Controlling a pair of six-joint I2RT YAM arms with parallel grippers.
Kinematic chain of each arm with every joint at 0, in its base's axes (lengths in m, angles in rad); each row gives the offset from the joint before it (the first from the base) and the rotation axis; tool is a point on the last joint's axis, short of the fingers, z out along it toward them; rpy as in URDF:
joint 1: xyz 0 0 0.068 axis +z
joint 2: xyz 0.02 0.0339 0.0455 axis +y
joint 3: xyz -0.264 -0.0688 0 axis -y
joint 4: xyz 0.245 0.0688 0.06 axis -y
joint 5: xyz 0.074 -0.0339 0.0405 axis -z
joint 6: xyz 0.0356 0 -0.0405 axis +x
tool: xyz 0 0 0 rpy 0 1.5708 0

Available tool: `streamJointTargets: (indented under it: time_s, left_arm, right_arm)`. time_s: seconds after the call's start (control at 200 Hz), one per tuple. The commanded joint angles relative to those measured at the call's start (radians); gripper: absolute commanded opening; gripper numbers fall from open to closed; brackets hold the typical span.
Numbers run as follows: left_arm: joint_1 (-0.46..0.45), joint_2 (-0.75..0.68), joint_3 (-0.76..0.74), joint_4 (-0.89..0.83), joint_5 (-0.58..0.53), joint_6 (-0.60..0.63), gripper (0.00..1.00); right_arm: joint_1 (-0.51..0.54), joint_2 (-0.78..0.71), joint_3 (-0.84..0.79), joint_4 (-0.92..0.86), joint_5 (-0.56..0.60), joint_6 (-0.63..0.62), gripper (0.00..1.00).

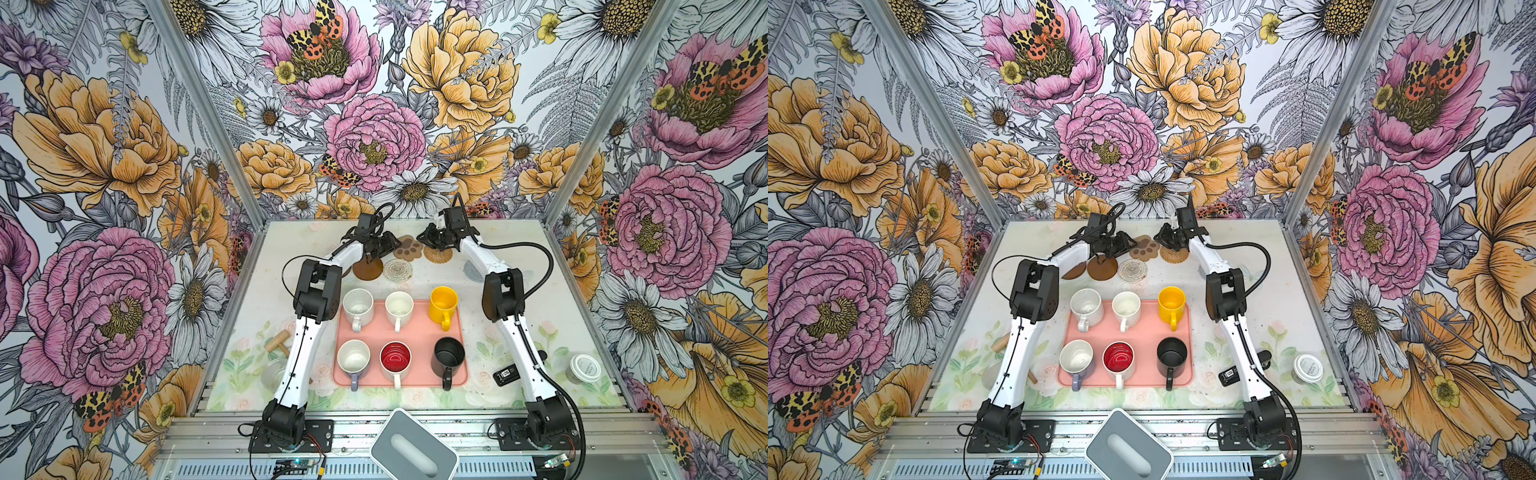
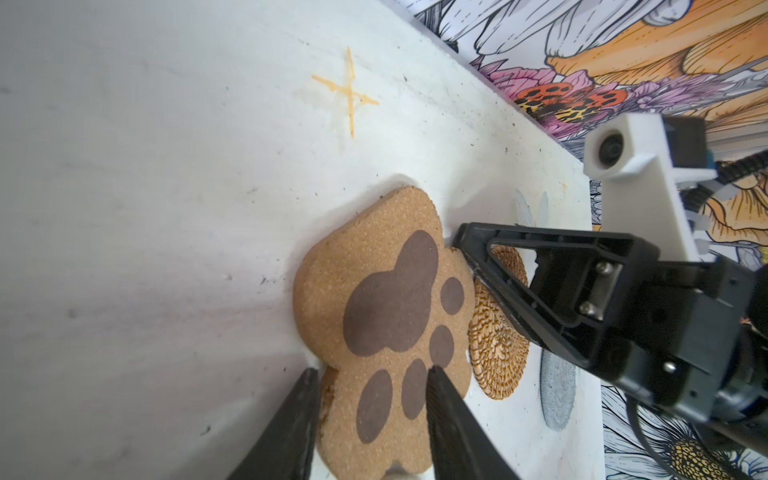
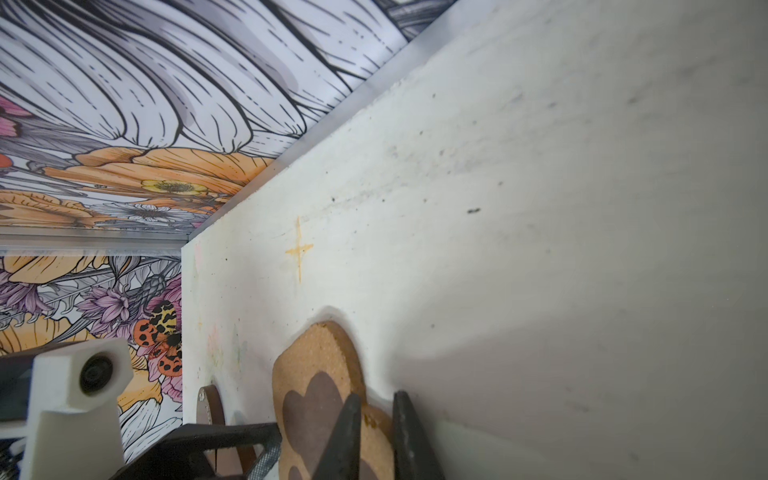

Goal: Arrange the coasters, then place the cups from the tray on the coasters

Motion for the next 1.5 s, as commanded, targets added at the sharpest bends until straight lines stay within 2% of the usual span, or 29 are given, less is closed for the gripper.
streamJointTargets:
  time_s: [0.0,0.15,0.385,0.731,1.276,1.496]
  left_arm:
    - [0.001,0.036,0.025,-0.03,0.001,0.015,0.44]
    - [-0.016,0.044,0.044,-0.03,0.012,0.017,0.44]
    - [-0.05,0.069,0.092,-0.03,0.033,0.01,0.44]
    - [-0.099,0.138,0.198,-0.031,0.077,-0.029,0.44]
    - [-0.157,0.112,0.146,-0.056,0.104,0.004,0.44]
    - [-0.166,0.065,0.068,-0.071,0.098,0.035,0.44]
  right_arm:
    - [0.007,-0.006,-0.049,-0.034,-0.017,0.009,0.18]
    - [0.005,-0.048,-0.12,-0.034,-0.029,-0.008,0.17]
    - [-0.007,-0.162,-0.281,-0.033,0.022,-0.051,0.16]
    - [-0.034,-0.268,-0.42,-0.033,0.053,-0.089,0.16]
    - [-0.051,-0.458,-0.698,-0.033,0.114,-0.158,0.16]
    - [-0.051,-0.521,-0.79,-0.031,0.12,-0.175,0.16]
